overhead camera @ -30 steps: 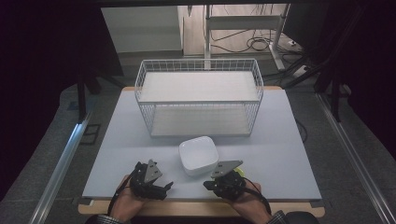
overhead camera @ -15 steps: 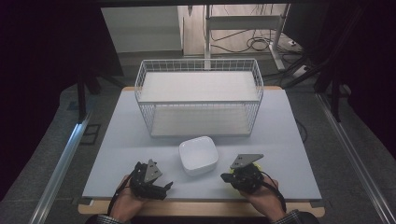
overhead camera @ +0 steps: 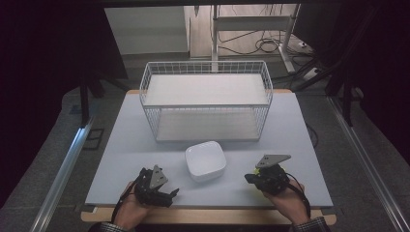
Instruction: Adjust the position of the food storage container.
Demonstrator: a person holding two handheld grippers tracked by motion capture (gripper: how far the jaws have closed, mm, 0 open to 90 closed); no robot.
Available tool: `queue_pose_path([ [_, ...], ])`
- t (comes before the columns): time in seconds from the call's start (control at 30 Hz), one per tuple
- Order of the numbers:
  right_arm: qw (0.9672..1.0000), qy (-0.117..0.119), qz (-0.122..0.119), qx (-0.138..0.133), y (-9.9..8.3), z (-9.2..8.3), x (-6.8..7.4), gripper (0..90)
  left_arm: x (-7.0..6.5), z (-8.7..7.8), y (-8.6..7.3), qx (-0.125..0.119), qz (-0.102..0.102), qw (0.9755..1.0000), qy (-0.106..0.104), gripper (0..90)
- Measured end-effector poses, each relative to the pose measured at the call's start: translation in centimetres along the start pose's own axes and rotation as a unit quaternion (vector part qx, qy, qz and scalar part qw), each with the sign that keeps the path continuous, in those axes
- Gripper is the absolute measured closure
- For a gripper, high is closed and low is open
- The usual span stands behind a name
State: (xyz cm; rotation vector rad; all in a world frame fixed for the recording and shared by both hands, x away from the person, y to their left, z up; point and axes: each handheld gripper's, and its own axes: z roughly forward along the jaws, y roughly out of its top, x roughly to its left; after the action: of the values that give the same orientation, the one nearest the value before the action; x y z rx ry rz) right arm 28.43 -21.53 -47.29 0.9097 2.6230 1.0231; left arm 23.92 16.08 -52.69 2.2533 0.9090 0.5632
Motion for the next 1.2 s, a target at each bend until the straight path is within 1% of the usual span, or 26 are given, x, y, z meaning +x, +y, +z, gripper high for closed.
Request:
queue_pose_path([
  [0.03, 1.0, -0.004, 0.005, 0.0, -0.3, -0.3, -0.5, 89.8, 0.0, 0.0, 0.0, 0.001, 0.0, 1.0, 0.0, 9.7],
  [0.23, 0.9995, -0.024, 0.02, 0.0, -1.1, -1.4, -1.9, 89.8, 0.0, 0.0, 0.0, 0.001, -0.001, 1.0, 0.0, 9.7],
  [0.27, 0.9995, -0.024, 0.02, 0.0, -1.1, -1.4, -1.9, 89.8, 0.0, 0.0, 0.0, 0.001, -0.001, 1.0, 0.0, 9.6],
  [0.3, 0.9992, -0.031, 0.025, 0.0, -1.4, -1.7, -2.4, 89.8, 0.0, 0.1, 0.0, 0.001, -0.001, 1.0, 0.0, 9.7],
  [0.37, 0.9987, -0.04, 0.03, 0.0, -1.7, -2.1, -2.9, 89.8, 0.0, 0.1, 0.0, 0.002, -0.001, 1.0, 0.0, 9.6],
  [0.4, 0.9987, -0.04, 0.03, 0.0, -1.7, -2.1, -2.9, 89.8, 0.0, 0.1, 0.0, 0.002, -0.001, 1.0, 0.0, 9.6],
  [0.43, 0.9981, -0.048, 0.038, -0.002, -2.1, -2.5, -3.5, 89.8, 0.0, 0.1, 0.0, 0.003, -0.002, 1.0, 0.001, 9.6],
  [0.5, 0.9973, -0.054, 0.05, -0.003, -2.4, -2.9, -4.0, 89.8, 0.0, 0.1, 0.0, 0.004, -0.002, 1.0, 0.0, 9.6],
  [0.53, 0.9973, -0.054, 0.05, -0.003, -2.4, -2.9, -4.0, 89.8, 0.0, 0.1, 0.0, 0.004, -0.002, 1.0, 0.0, 9.7],
  [0.57, 0.9968, -0.059, 0.054, -0.002, -2.6, -3.0, -4.3, 89.8, 0.1, 0.1, 0.0, 0.004, -0.008, 1.0, -0.001, 9.7],
  [0.6, 0.9968, -0.059, 0.054, -0.002, -2.6, -3.0, -4.3, 89.8, 0.1, 0.1, 0.0, 0.004, -0.008, 1.0, -0.001, 9.8],
  [0.67, 0.9968, -0.059, 0.054, -0.002, -2.6, -2.9, -4.2, 89.8, 0.1, 0.0, 0.0, 0.006, -0.014, 0.9999, -0.002, 11.5],
  [0.7, 0.9973, -0.051, 0.052, -0.008, -2.3, -2.8, -3.8, 89.8, 0.3, -0.2, 0.1, 0.006, -0.021, 0.9998, 0.001, 13.8],
  [0.73, 0.9973, -0.051, 0.052, -0.008, -2.3, -2.8, -3.8, 89.8, 0.3, -0.2, 0.1, 0.006, -0.021, 0.9998, 0.001, 16.2],
  [0.77, 0.9978, -0.046, 0.044, -0.015, -1.9, -2.6, -3.4, 89.6, 0.4, -0.5, 0.1, 0.0, -0.031, 0.9995, 0.001, 18.1],
  [0.83, 0.9983, -0.038, 0.041, -0.017, -1.5, -2.2, -2.9, 89.6, 0.7, -0.7, 0.1, -0.009, -0.039, 0.9991, -0.012, 20.1],
  [0.87, 0.9983, -0.038, 0.041, -0.017, -1.5, -2.2, -2.9, 89.6, 0.7, -0.7, 0.1, -0.009, -0.039, 0.9991, -0.012, 22.3],
  [0.9, 0.9986, -0.032, 0.04, -0.016, -1.1, -1.7, -2.6, 89.6, 1.0, -0.9, 0.1, -0.017, -0.047, 0.9986, -0.019, 25.2],
  [0.93, 0.9987, -0.028, 0.039, -0.016, -0.8, -1.4, -2.4, 89.6, 1.1, -0.9, 0.1, -0.019, -0.051, 0.9983, -0.021, 28.1],
  [1.0, 0.9989, -0.024, 0.038, -0.017, -0.5, -1.1, -2.3, 89.6, 1.2, -0.8, 0.2, -0.021, -0.055, 0.998, -0.024, 36.3],
  [1.03, 0.999, -0.019, 0.035, -0.019, 0.1, -0.4, -2.0, 89.6, 1.3, -0.7, 0.4, -0.027, -0.06, 0.9973, -0.032, 40.4],
  [1.07, 0.999, -0.019, 0.035, -0.019, 0.1, -0.4, -2.0, 89.6, 1.3, -0.7, 0.4, -0.027, -0.06, 0.9973, -0.032, 44.0],
  [1.1, 0.9992, -0.015, 0.031, -0.021, 0.9, 0.3, -1.7, 89.6, 1.5, -0.3, 0.8, -0.033, -0.065, 0.9965, -0.04, 47.9],
  [1.13, 0.9992, -0.015, 0.031, -0.021, 0.9, 0.3, -1.7, 89.6, 1.5, -0.3, 0.8, -0.033, -0.065, 0.9965, -0.04, 51.0],
  [1.17, 0.9993, -0.009, 0.03, -0.019, 1.6, 1.3, -1.4, 89.6, 1.6, 0.2, 1.3, -0.043, -0.073, 0.9953, -0.048, 55.8],
  [1.2, 0.9993, -0.008, 0.032, -0.017, 2.0, 1.8, -1.2, 89.6, 1.6, 0.2, 1.3, -0.043, -0.073, 0.9953, -0.048, 59.6],
])
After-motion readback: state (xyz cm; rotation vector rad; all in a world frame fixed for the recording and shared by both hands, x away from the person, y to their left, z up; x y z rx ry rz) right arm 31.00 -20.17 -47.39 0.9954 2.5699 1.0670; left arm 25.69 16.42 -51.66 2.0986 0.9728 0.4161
